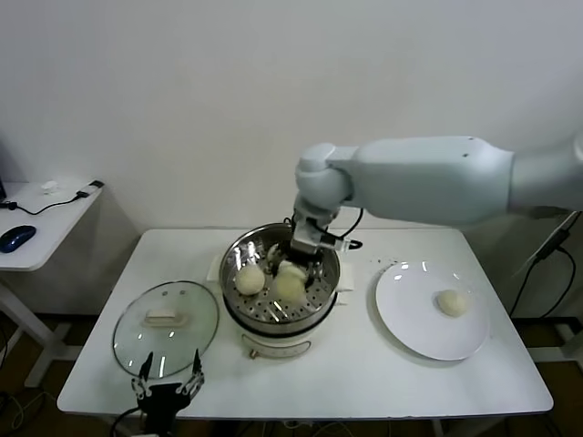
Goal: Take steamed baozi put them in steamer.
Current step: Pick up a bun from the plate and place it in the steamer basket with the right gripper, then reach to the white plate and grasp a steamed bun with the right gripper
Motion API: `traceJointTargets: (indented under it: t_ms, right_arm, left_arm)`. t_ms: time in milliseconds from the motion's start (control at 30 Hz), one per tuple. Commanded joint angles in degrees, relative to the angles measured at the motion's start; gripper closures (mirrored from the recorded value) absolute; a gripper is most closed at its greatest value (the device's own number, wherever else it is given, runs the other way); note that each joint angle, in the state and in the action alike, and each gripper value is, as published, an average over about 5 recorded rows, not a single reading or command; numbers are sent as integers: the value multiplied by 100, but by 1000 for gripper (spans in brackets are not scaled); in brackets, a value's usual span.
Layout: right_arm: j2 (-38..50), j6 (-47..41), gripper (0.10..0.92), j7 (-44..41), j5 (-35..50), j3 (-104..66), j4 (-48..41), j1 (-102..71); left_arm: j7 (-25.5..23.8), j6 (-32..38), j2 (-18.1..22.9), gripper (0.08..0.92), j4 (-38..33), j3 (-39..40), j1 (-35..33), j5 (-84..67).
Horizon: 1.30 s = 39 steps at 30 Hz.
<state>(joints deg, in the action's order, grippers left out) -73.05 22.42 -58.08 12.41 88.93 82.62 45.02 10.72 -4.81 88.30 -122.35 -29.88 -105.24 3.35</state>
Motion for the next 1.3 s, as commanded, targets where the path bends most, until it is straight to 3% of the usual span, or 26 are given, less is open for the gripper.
traceJointTargets:
  t_ms: [33,600,833,967,1133,1300]
  right_arm:
    - [-536,538,355,101,-690,-19,-499,-706]
    - [-718,695,341,143,-832,-106,-1113,-1011]
    - [-717,780,218,-25,-463,-109,-1232,-840]
    - [-547,859,203,-295,-23,-122,-1231,-454]
    - [-30,718,202,-816,1208,58,-1477,278]
    - [934,-527,203,-710,2047,513,-1751,827]
  left_arm:
    - [1,1,4,177,2,2,0,-4]
    - [11,31,-1,177,9,-1,-22,2]
    - [11,34,3,177,-4,5,-23,4]
    - [11,41,0,177,-24,2,-35,3]
    - [10,46,0,177,-55,5,-50,3]
    - [9,51,19,177,-80,44,-62,19]
